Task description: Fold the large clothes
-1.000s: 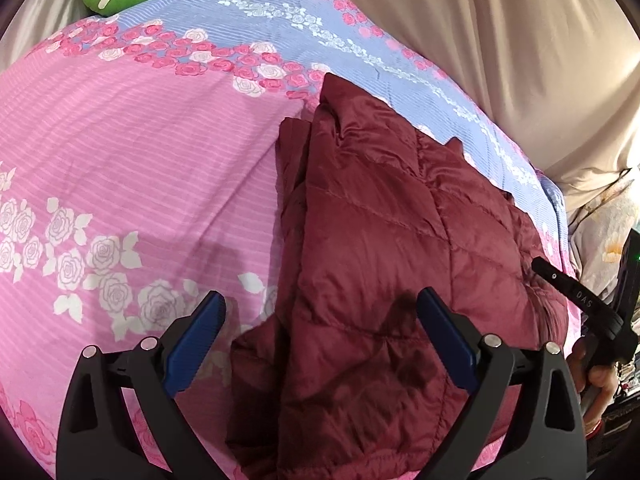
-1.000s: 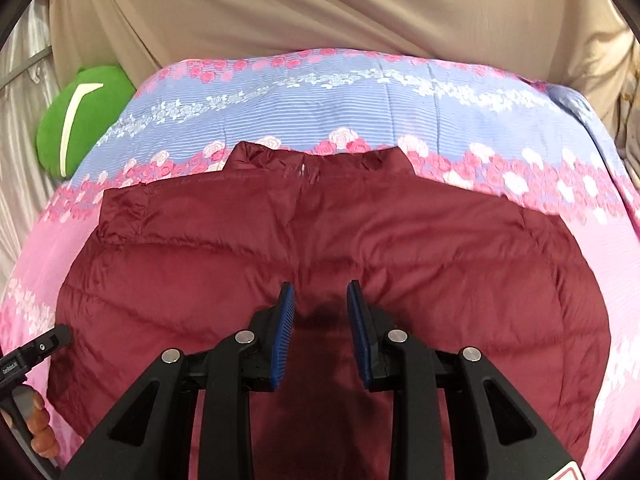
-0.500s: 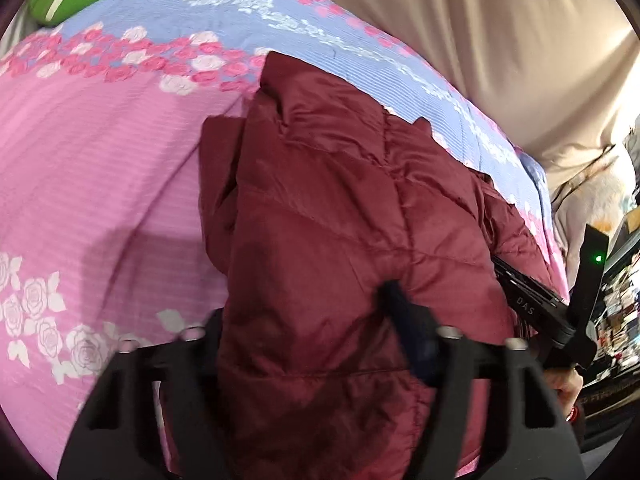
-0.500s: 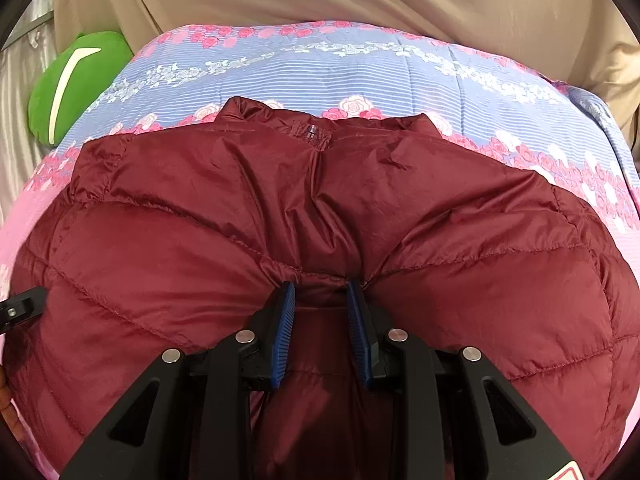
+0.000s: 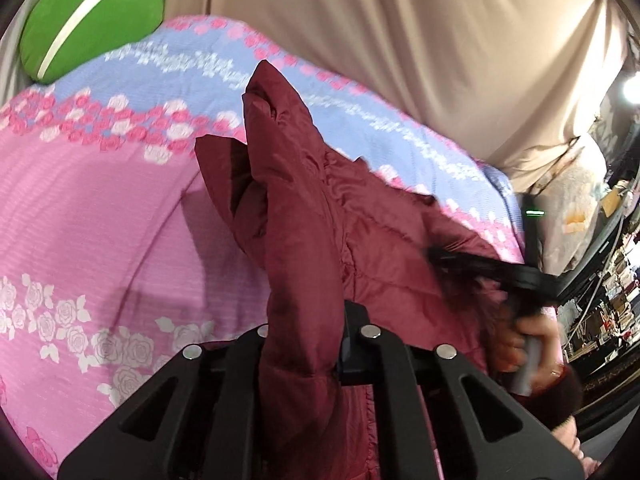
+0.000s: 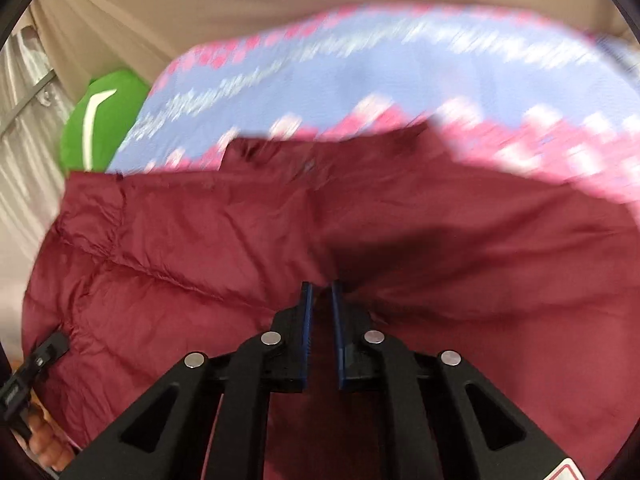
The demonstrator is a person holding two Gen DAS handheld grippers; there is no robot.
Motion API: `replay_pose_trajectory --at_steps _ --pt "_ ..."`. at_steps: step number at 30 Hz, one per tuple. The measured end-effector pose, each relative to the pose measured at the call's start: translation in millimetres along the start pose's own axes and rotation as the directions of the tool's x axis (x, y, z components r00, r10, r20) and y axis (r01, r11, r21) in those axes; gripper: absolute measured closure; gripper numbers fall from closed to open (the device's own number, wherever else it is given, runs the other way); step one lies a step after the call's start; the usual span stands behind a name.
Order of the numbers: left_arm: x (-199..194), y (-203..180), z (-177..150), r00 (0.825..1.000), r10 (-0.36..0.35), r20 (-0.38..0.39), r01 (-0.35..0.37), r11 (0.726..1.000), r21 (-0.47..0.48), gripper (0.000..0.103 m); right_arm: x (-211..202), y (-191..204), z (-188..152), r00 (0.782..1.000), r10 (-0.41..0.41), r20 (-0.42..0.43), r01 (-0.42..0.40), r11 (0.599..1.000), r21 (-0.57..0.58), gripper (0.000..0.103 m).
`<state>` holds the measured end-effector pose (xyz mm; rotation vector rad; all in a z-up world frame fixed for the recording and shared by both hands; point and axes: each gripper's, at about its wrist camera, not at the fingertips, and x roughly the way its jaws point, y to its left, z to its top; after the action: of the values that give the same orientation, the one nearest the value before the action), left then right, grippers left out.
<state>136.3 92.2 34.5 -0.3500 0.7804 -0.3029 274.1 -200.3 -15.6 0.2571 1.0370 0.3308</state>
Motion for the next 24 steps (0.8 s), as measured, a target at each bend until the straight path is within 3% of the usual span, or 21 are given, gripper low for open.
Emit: replay_pose_trajectory --at_steps 5,10,12,14,18,21,24 --pt "-19 -29 10 0.997 -0.052 0.064 0.047 0.997 0.065 0.095 31 21 9 0.998 0.053 -0.022 -0.054 0.998 -0.035 0.100" --pt "-15 -58 20 0.994 -0.086 0.072 0.079 0.991 0.107 0.095 31 36 7 1.000 -0.002 -0.003 0.002 0.995 -0.098 0.100" --pt "-17 -62 23 0.993 -0.092 0.073 0.084 0.990 0.109 0.095 11 32 2 0.999 -0.029 0.025 0.032 0.995 -0.097 0.098" --pt "-20 -64 24 0.993 -0.092 0.078 0.083 0.990 0.113 0.095 -20 24 -6 0.997 -0.016 0.076 0.025 0.993 -0.111 0.098" --pt "-22 -62 22 0.994 -0.085 0.075 0.075 0.990 0.118 0.095 -70 -10 -26 0.988 -0.094 0.122 0.108 0.988 -0.111 0.098" --pt "-22 -65 22 0.993 -0.085 0.076 0.075 0.990 0.122 0.095 -73 -41 -35 0.983 -0.153 0.099 0.162 0.983 -0.090 0.098" --pt "-24 -76 22 0.991 -0.102 0.082 0.090 0.987 0.132 0.095 -53 -55 -37 0.996 -0.078 0.052 0.081 0.995 -0.056 0.099"
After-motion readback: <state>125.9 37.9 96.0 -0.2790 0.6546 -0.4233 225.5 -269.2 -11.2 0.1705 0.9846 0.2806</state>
